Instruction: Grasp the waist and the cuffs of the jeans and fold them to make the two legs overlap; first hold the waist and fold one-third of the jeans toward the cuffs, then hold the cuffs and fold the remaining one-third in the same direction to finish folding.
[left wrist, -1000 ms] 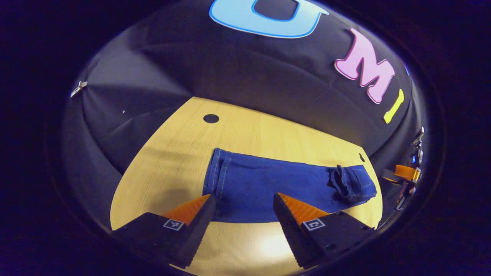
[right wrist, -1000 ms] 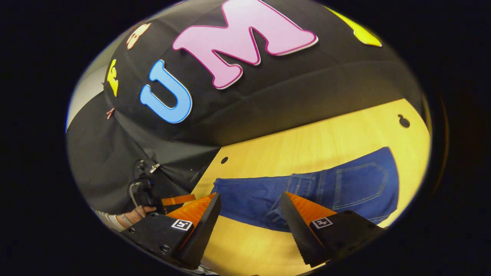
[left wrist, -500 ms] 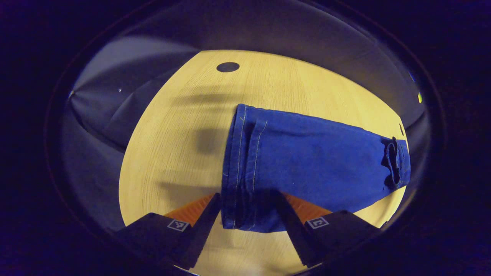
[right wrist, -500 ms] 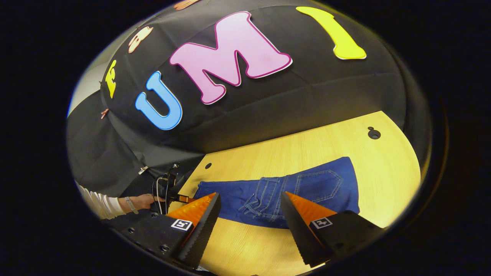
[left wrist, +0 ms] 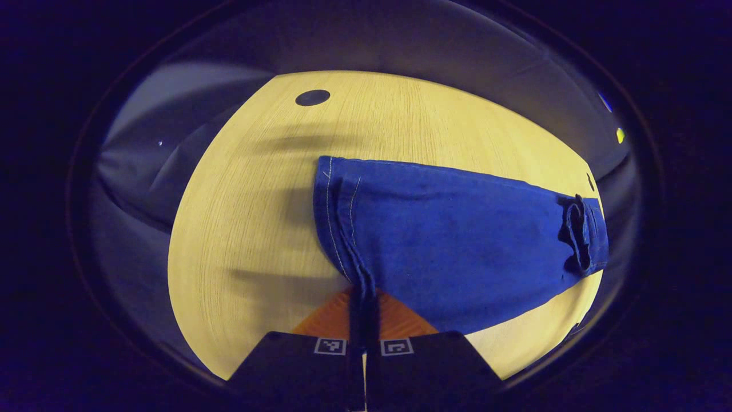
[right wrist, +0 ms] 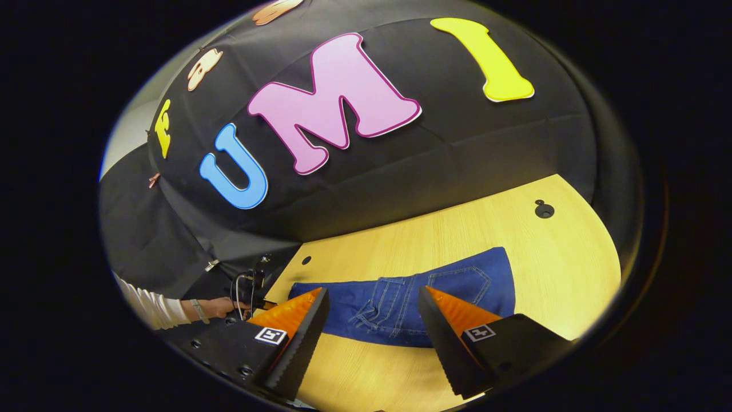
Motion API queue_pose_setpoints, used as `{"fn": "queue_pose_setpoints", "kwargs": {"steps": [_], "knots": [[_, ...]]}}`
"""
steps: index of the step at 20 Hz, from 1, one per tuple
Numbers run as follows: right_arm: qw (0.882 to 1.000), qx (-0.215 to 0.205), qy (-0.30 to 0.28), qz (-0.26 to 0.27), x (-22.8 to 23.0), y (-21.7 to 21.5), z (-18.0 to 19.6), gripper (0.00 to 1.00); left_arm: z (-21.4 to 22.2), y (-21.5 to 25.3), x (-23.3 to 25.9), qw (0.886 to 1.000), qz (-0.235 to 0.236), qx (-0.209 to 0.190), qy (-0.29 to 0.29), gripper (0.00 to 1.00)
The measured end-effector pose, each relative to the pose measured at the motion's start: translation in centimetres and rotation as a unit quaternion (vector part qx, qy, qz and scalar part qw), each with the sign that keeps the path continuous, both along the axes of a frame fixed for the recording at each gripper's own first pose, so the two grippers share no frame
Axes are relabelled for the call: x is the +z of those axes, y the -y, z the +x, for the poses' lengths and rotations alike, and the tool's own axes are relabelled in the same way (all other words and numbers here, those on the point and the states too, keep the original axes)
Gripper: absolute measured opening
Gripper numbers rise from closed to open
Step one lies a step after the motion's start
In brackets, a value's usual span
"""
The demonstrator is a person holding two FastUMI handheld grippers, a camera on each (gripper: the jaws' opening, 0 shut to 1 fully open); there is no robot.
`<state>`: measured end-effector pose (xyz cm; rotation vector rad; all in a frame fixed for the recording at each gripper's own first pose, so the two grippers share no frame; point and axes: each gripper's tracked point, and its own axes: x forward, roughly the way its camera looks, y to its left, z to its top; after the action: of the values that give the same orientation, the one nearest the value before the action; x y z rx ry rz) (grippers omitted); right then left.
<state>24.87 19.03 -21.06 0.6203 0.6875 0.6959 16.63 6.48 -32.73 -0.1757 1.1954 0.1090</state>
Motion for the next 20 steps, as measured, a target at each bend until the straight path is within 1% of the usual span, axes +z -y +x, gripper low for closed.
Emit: {"fn": "queue_pose_setpoints", "kwargs": {"steps": [2, 3, 4, 6, 8, 10, 12, 14, 15, 18, 20], "knots": [[1.000, -0.002, -0.002, -0.001, 0.1, 0.3, 0.1, 0.96, -0.5, 0.6, 0.4, 1.000, -0.019, 0.005, -0.014, 0.06], [1.000, -0.004, -0.002, 0.001, 0.3, 0.4, 0.2, 0.96, -0.4, 1.5, 1.4, 0.999, -0.034, 0.009, -0.003, 0.07], [1.000, -0.008, -0.001, 0.003, 0.5, 0.7, 0.4, 0.96, -0.1, 2.5, 2.7, 0.999, -0.050, 0.009, 0.013, 0.06], [1.000, -0.016, 0.000, 0.010, 0.8, 1.8, 0.5, 0.96, 1.0, 4.4, 6.4, 0.995, -0.080, -0.004, 0.051, 0.06], [1.000, -0.023, 0.001, 0.014, 1.1, 3.1, 0.6, 0.96, 2.2, 7.5, 11.2, 0.988, -0.119, -0.016, 0.094, 0.06], [0.999, -0.031, 0.005, 0.017, 1.4, 3.8, 0.8, 0.96, 3.0, 11.6, 16.1, 0.978, -0.153, -0.038, 0.135, 0.06], [0.999, -0.035, 0.008, 0.016, 1.8, 4.6, 0.8, 0.96, 3.6, 16.3, 20.3, 0.966, -0.182, -0.074, 0.167, 0.06], [0.999, -0.041, 0.009, 0.017, 2.1, 5.6, 0.9, 0.96, 4.2, 21.6, 23.5, 0.955, -0.200, -0.113, 0.189, 0.06], [0.999, -0.045, 0.010, 0.016, 2.1, 6.3, 0.8, 0.96, 4.6, 25.1, 24.8, 0.949, -0.209, -0.129, 0.197, 0.06], [0.998, -0.060, 0.018, 0.008, 2.2, 9.2, 0.6, 0.96, 5.8, 33.8, 26.2, 0.934, -0.238, -0.173, 0.203, 0.06], [0.997, -0.072, 0.026, -0.003, 2.3, 11.4, 0.3, 0.96, 6.8, 39.2, 26.0, 0.926, -0.258, -0.196, 0.194, 0.06]]}}
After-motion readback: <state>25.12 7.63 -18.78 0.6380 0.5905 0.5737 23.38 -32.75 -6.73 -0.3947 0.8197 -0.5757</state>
